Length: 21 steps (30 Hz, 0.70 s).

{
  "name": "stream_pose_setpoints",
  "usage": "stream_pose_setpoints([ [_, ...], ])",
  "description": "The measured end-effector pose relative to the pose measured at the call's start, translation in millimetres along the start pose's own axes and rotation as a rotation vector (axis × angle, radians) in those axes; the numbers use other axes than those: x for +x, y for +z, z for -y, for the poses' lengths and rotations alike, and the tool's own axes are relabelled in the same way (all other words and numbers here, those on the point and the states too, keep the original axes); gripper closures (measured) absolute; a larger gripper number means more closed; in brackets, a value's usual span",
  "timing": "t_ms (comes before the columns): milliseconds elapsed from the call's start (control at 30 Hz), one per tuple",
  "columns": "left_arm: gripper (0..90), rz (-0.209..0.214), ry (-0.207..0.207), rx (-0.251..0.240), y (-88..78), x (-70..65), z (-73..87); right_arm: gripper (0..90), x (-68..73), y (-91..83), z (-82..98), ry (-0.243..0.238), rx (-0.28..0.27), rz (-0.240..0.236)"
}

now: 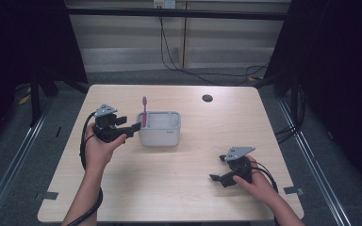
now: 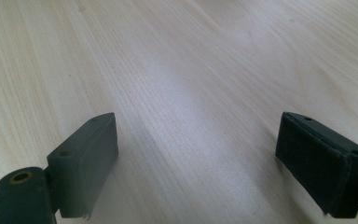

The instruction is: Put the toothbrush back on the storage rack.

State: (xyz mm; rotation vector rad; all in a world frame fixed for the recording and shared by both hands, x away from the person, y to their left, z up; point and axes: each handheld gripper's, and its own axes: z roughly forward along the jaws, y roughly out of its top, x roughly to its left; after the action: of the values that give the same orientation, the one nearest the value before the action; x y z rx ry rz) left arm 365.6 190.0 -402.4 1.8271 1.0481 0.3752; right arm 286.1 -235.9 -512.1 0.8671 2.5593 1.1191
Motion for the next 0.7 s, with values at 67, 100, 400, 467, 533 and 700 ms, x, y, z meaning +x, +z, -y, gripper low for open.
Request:
stream_pose_setpoints([
  [67,30.5,-0.001,0.004,0.002,-1.9,0.9,1.2,12.4,0.0,0.0,0.0,0.000,0.000,0.000],
  [100,29.6,-0.001,0.003,0.003,-2.7,1.2,1.9,12.4,0.0,0.0,0.0,0.000,0.000,0.000],
  [400,24.3,0.000,0.011,0.002,-8.3,6.0,10.8,12.4,0.0,0.0,0.0,0.000,0.000,0.000],
  [467,24.0,-0.003,0.012,-0.001,-9.6,7.3,13.7,12.4,0.0,0.0,0.0,0.001,0.000,0.000],
  [533,22.8,-0.003,0.006,-0.001,-10.3,8.3,16.6,12.4,0.0,0.0,0.0,0.000,0.000,0.000],
  [700,20.4,0.002,0.005,0.013,-9.6,10.9,27.5,12.4,0.0,0.0,0.0,0.000,0.000,0.000],
])
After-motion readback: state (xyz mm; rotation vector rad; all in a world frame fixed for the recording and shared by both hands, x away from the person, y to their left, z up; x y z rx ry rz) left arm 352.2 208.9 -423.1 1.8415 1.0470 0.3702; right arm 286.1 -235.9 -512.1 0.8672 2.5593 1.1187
